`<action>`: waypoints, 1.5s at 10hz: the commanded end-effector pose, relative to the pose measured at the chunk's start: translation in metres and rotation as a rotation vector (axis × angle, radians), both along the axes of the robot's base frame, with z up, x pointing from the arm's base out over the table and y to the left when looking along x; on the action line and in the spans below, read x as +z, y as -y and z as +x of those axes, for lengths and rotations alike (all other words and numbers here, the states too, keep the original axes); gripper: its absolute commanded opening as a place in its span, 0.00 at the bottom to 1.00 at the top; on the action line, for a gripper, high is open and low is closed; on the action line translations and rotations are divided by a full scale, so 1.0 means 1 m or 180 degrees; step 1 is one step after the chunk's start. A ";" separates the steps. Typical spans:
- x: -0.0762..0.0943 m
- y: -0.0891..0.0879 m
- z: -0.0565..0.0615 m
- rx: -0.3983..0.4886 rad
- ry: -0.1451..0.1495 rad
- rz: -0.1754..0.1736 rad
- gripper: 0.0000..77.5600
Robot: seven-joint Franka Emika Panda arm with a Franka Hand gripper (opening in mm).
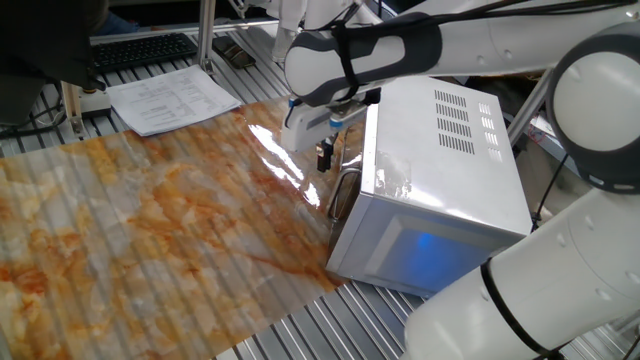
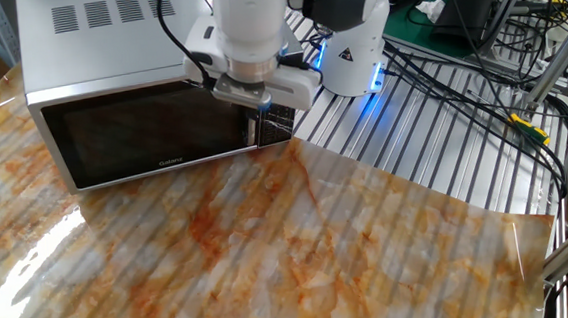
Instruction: Open the microwave door
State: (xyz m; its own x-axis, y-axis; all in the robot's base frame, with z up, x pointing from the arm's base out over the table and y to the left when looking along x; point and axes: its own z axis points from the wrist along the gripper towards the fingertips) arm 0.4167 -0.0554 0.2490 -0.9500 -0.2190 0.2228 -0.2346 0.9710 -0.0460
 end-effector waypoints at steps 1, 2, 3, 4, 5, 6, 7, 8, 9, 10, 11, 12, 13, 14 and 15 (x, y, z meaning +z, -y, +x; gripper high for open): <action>0.003 0.005 -0.007 -0.0001 -0.0028 -0.0014 0.00; 0.002 0.006 -0.009 -0.0001 -0.0028 -0.0014 0.00; 0.001 0.007 -0.011 -0.0001 -0.0027 -0.0013 0.00; 0.000 0.007 -0.012 -0.0001 -0.0028 -0.0013 0.00; 0.000 0.007 -0.013 -0.0001 -0.0028 -0.0015 0.00; 0.000 0.007 -0.013 -0.0001 -0.0028 -0.0024 0.00; -0.001 0.007 -0.014 -0.0053 -0.0018 -0.0050 0.00; -0.001 0.007 -0.014 -0.0074 -0.0017 -0.0067 0.00; -0.001 0.007 -0.014 -0.0063 -0.0019 -0.0077 0.00; -0.001 0.007 -0.014 -0.0037 -0.0030 -0.0080 0.00; -0.001 0.007 -0.014 -0.0034 -0.0037 -0.0079 0.00; -0.001 0.007 -0.014 -0.0035 -0.0037 -0.0079 1.00; -0.001 0.007 -0.014 -0.0035 -0.0037 -0.0079 1.00; -0.001 0.007 -0.014 -0.0035 -0.0037 -0.0079 1.00; -0.001 0.007 -0.014 -0.0035 -0.0037 -0.0079 1.00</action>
State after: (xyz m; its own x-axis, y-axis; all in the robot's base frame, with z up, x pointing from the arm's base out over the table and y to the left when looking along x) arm 0.4035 -0.0627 0.2485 -0.9505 -0.2022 0.2361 -0.2236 0.9723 -0.0676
